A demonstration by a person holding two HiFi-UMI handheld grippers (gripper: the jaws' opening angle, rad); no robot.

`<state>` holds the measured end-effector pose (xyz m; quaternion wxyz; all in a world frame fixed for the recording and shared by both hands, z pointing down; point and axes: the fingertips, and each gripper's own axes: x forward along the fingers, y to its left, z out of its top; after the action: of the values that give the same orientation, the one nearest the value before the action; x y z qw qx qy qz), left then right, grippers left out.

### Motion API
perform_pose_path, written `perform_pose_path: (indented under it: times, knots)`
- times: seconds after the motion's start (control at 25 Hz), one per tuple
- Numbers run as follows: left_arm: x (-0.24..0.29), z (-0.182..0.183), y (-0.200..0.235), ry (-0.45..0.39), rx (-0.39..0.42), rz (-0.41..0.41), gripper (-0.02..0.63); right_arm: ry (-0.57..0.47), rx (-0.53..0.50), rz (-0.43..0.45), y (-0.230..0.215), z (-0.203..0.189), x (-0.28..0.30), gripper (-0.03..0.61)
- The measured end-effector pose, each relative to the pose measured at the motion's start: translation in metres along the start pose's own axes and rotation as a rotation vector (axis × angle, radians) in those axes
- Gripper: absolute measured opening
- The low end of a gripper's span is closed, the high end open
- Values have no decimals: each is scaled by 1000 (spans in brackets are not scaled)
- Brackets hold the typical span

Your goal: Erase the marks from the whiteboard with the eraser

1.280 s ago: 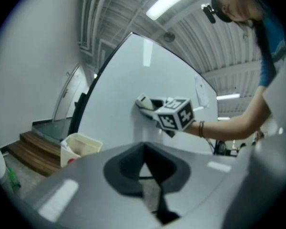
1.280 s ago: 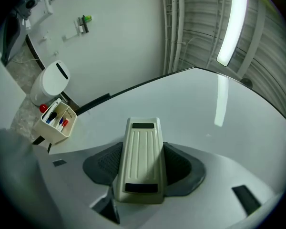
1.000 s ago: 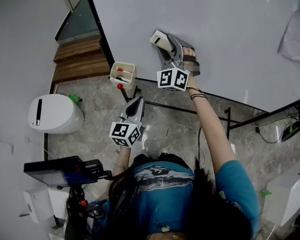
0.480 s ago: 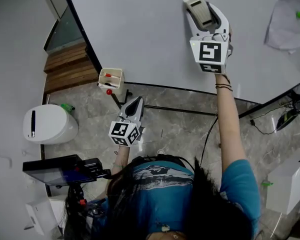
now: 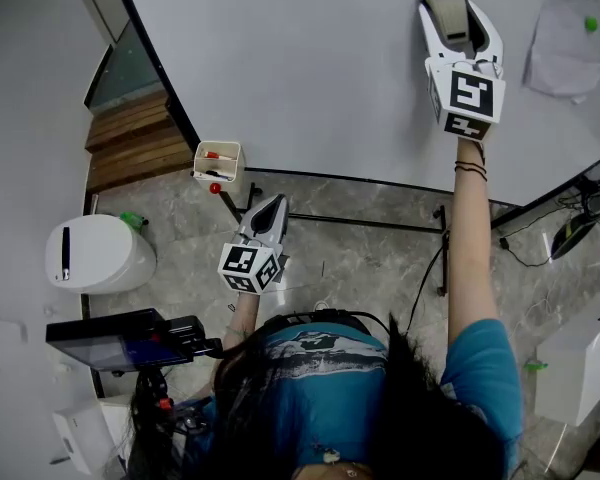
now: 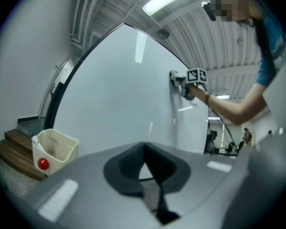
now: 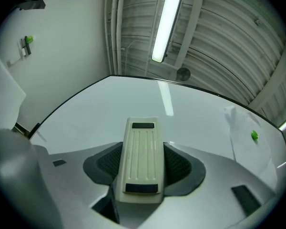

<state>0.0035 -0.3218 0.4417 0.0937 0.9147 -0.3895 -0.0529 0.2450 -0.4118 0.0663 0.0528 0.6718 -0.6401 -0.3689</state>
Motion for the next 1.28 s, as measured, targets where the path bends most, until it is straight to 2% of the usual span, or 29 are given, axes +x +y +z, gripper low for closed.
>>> perform_pose_path:
  times: [0.28, 0.44, 0.84, 1.12, 1.28]
  knots:
    - [-7, -5, 8, 4, 2, 14, 3, -1, -7, -39, 6, -4, -1, 262]
    - [-10, -5, 12, 2, 5, 13, 3, 2, -21, -16, 36, -5, 2, 262]
    - [-23, -8, 33, -1, -1, 65, 3, 32, -135, 105, 186, -33, 11, 262]
    - [-38, -15, 58, -2, -12, 140, 3, 59, -274, 314, 322, -88, 9, 262]
    - [-49, -21, 73, -2, -21, 188, 3, 68, -313, 369, 366, -118, 7, 262]
